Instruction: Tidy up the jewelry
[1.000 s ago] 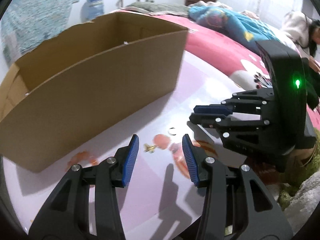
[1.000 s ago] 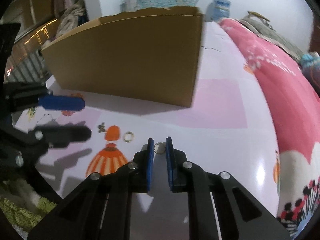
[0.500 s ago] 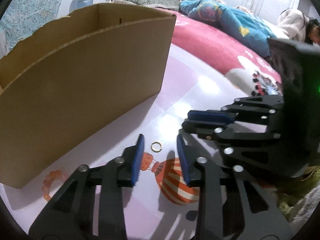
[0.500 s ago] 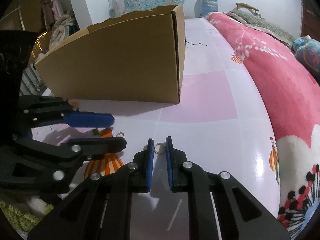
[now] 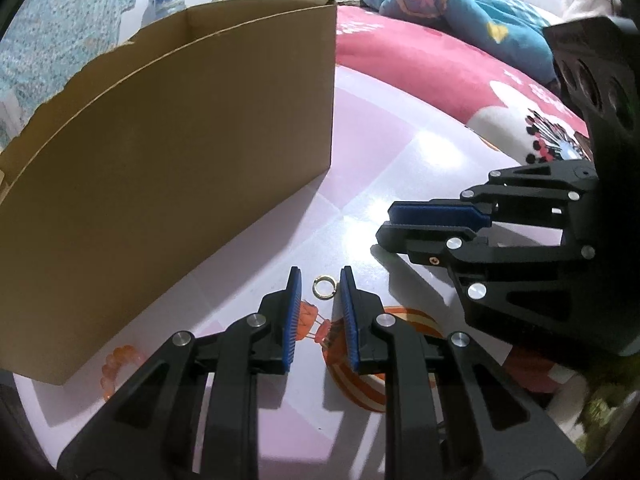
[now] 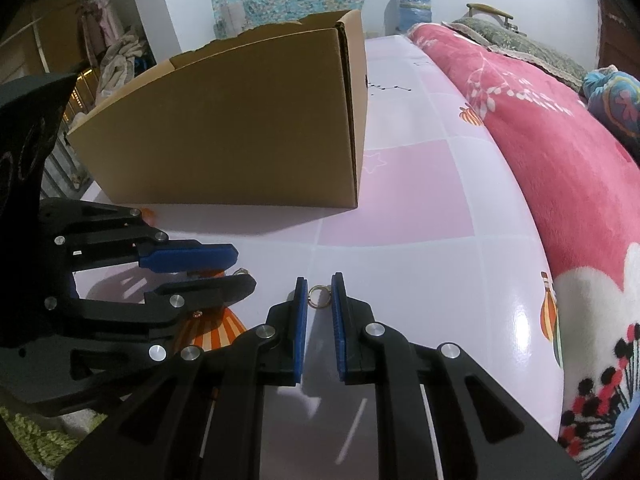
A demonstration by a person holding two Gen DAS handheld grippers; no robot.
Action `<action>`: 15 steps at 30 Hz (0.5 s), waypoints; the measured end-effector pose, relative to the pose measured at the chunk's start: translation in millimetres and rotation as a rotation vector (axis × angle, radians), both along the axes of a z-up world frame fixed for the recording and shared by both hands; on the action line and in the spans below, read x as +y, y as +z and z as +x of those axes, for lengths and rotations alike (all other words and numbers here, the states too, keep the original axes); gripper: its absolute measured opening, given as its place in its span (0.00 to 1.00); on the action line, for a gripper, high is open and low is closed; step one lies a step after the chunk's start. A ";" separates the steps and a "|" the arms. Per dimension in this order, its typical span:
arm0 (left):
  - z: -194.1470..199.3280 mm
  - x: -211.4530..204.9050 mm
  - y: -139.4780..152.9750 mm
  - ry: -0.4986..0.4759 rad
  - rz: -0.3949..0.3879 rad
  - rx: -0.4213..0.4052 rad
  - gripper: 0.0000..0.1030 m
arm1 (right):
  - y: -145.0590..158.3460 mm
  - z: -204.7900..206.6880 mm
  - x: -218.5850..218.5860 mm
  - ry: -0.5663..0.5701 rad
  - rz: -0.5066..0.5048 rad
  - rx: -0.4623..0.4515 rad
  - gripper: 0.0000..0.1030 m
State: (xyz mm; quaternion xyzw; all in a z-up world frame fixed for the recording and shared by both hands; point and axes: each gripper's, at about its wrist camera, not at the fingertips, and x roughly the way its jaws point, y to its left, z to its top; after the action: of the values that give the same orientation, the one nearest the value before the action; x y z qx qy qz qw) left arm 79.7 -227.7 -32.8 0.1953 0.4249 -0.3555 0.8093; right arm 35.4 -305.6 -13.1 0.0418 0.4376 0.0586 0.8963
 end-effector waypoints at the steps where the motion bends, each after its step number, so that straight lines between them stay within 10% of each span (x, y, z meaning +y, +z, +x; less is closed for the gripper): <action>1: 0.1 -2.3 0.3 0.005 0.007 0.001 0.18 | 0.0 0.1 0.0 0.001 0.000 0.000 0.12; 15: 4.7 -12.7 0.8 0.038 0.025 0.024 0.14 | 0.4 0.9 -1.5 -0.015 0.024 0.010 0.12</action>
State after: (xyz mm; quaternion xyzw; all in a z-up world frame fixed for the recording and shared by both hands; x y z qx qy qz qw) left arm 84.4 -240.4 -32.0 0.1931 0.4424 -0.3371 0.8083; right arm 36.3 -307.1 -12.7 0.0561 0.4412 0.0567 0.8939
